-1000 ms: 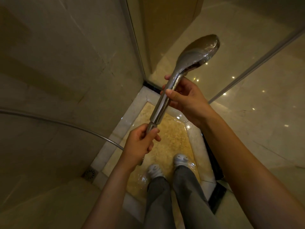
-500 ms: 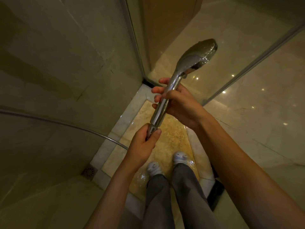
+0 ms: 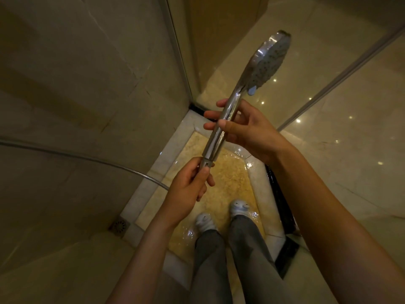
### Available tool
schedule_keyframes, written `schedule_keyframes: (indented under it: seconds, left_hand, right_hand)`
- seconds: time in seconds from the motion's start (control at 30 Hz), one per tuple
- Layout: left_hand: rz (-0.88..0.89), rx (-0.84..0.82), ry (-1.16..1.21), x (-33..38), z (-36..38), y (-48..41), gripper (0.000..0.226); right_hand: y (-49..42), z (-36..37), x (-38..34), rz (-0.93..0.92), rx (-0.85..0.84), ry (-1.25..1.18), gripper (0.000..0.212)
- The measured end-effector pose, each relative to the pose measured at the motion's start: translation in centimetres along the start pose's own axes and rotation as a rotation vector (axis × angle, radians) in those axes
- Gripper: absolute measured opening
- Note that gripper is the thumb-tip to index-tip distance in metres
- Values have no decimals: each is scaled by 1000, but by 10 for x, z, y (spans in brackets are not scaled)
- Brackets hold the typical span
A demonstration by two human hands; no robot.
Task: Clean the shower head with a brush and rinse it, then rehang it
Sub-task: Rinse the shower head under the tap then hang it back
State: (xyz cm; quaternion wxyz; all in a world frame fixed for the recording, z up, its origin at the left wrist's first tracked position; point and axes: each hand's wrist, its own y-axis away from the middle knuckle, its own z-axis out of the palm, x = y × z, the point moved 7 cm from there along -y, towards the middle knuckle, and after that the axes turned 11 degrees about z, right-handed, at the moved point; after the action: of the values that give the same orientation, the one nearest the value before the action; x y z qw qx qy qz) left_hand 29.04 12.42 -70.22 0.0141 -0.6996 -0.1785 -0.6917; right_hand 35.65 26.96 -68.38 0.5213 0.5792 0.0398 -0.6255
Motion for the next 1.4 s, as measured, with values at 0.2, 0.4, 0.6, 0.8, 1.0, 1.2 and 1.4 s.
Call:
schedule_keyframes:
  seconds: [0.2, 0.4, 0.6, 0.8, 1.0, 1.2, 1.4]
  left_hand:
    - [30, 63, -20, 1, 3, 0, 16]
    - [-30, 61, 72, -2, 8, 4, 16]
    - [-35, 61, 23, -2, 5, 0, 15]
    - [50, 65, -22, 5, 14, -1, 12]
    - [45, 55, -35, 2, 26, -4, 5]
    - [1, 44, 8, -2, 20, -3, 10]
    - [-33, 4, 12, -3, 20, 1, 19]
  right_hand:
    - [0, -7, 7, -66, 257, 7, 38]
    - [-2, -4, 11, 4, 29, -49, 38]
    - [7, -7, 1, -25, -32, 76, 35]
    - [4, -17, -2, -111, 257, 186, 31]
    - [-1, -9, 5, -138, 214, -18, 16]
    - [-3, 3, 13, 54, -205, -498, 24]
    - [4, -8, 11, 12, -237, -295, 31]
